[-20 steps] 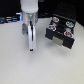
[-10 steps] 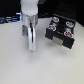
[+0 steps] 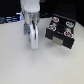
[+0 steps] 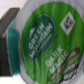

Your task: Open the kcup holder, insert the kcup into the holder, and close the kcup holder

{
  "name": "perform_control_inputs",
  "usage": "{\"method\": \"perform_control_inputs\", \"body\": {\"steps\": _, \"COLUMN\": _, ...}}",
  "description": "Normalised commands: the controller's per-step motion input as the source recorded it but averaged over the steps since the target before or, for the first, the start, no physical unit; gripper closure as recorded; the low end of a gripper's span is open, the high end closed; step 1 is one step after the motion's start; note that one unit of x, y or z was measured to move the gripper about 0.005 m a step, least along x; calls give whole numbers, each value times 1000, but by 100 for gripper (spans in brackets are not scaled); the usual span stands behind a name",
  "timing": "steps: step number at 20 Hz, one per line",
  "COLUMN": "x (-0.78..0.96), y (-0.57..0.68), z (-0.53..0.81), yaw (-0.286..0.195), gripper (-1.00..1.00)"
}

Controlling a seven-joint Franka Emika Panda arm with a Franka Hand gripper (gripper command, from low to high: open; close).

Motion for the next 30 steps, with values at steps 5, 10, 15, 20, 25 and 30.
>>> {"method": "perform_control_inputs", "body": {"steps": 5, "x": 190, "y": 484, "z": 806, "yaw": 14, "gripper": 100}}
{"method": "perform_control_inputs", "body": {"steps": 10, "x": 190, "y": 564, "z": 749, "yaw": 34, "gripper": 100}}
{"method": "perform_control_inputs", "body": {"steps": 15, "x": 150, "y": 607, "z": 615, "yaw": 21, "gripper": 100}}
{"method": "perform_control_inputs", "body": {"steps": 20, "x": 145, "y": 663, "z": 487, "yaw": 14, "gripper": 100}}
{"method": "perform_control_inputs", "body": {"steps": 25, "x": 131, "y": 694, "z": 341, "yaw": 6, "gripper": 100}}
{"method": "perform_control_inputs", "body": {"steps": 30, "x": 266, "y": 159, "z": 160, "yaw": 3, "gripper": 100}}
